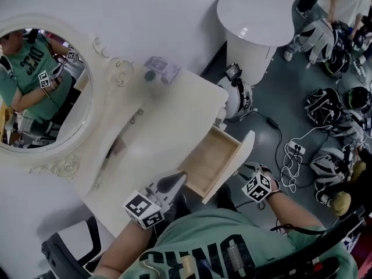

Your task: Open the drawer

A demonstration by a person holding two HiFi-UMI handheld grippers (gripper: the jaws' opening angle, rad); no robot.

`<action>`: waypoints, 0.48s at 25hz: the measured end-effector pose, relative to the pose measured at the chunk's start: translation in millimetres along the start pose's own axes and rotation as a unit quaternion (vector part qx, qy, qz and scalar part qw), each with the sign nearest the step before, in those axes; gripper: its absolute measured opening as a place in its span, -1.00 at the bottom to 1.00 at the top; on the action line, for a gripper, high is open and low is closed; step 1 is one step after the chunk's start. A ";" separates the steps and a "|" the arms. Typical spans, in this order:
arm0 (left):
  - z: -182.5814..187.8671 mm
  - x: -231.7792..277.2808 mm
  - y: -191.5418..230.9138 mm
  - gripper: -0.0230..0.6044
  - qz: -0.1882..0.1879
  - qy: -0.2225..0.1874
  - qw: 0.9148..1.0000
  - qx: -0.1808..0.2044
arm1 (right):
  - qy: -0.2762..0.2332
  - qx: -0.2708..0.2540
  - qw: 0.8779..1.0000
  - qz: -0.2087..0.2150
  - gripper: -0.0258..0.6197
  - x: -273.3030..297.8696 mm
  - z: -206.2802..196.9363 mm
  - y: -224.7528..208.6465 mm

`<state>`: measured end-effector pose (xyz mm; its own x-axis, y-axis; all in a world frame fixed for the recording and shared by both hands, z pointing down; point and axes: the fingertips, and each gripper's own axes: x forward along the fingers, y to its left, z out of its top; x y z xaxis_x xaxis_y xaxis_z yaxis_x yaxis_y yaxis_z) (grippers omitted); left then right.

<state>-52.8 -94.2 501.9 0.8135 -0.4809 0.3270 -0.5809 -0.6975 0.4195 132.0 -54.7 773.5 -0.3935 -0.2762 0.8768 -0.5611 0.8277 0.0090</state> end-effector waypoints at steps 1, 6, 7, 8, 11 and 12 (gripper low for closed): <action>5.5 -5.2 -1.9 -0.90 0.012 -0.014 1.000 -0.002 | -0.015 -0.006 1.000 -0.001 -0.36 -10.6 9.8 -8.0; 29.7 -41.1 -9.9 -0.90 0.081 -0.091 0.992 -0.005 | -0.085 -0.032 0.996 0.005 -0.36 -53.7 79.8 -53.7; 32.7 -51.5 -12.5 -0.90 0.092 -0.103 0.990 -0.003 | -0.098 -0.033 0.995 0.008 -0.36 -62.2 95.8 -58.7; 35.4 -62.9 -15.3 -0.90 0.102 -0.113 0.988 0.001 | -0.112 -0.032 0.993 0.012 -0.37 -71.1 113.1 -62.0; 45.3 -103.6 -21.6 -0.90 0.136 -0.153 0.979 0.009 | -0.170 -0.023 0.985 0.029 -0.39 -102.5 172.9 -62.9; 49.6 -118.3 -22.9 -0.90 0.148 -0.170 0.974 0.008 | -0.189 -0.023 0.981 0.034 -0.40 -114.4 192.7 -60.6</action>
<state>-134.4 -47.7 411.6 0.5730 -0.8090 0.1311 -0.7937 -0.5080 0.3347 70.7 -167.4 580.0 -0.6755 -0.3748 0.6350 -0.4945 0.8691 -0.0132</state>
